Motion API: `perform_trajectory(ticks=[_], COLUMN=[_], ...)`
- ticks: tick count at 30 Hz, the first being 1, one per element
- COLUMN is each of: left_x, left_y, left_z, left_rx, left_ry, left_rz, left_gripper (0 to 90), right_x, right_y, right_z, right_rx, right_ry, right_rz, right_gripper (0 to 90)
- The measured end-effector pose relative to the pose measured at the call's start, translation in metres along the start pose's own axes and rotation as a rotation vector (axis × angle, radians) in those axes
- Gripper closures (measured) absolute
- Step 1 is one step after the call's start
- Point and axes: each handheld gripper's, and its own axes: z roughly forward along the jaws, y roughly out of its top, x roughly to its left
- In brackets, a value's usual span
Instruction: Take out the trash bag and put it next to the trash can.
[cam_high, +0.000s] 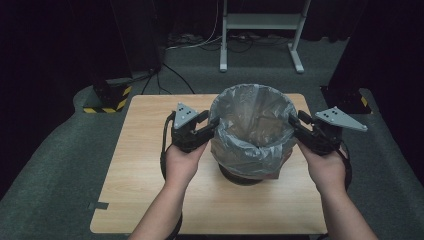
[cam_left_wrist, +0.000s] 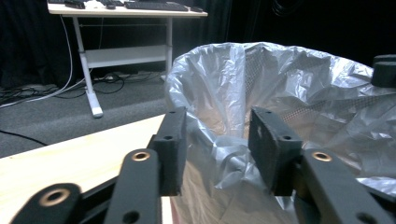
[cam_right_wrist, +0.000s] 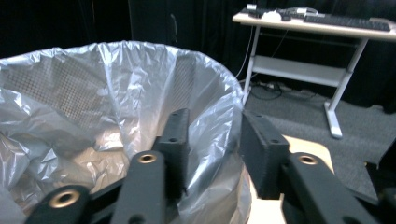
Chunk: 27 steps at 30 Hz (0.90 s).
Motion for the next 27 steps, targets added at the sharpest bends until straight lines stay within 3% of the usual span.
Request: perform_trajectory(ticks=[6,10,12,17,20,27], left_x=[-0.004,-0.004,-0.004,-0.006,-0.008,-0.014], left_y=[-0.001,-0.003,-0.004,-0.008,-0.008,-0.003], left_z=[0.001,-0.002,-0.004,-0.003,-0.006,-0.014], left_rx=[-0.018,-0.057,-0.074,-0.114,-0.172,-0.338], left_ry=[0.042,0.063,0.057,0.06,0.062,0.052], left_rz=[0.003,0.007,0.01,0.014,0.014,0.027], left_gripper=[64.5,78.8,88.1,90.0,90.0,90.0], right_x=[0.0,0.001,0.002,0.005,0.007,0.014], right_y=[0.002,0.002,0.0,-0.006,-0.008,-0.007], right_z=[-0.001,-0.005,-0.006,-0.007,-0.009,-0.019], right_rx=[-0.006,-0.044,-0.058,-0.101,-0.149,-0.317], right_ry=[-0.032,-0.056,-0.065,-0.075,-0.089,-0.147], right_rz=[0.006,-0.006,-0.012,-0.012,-0.023,-0.039], right_gripper=[75.2,89.5,89.7,89.9,90.0,90.0])
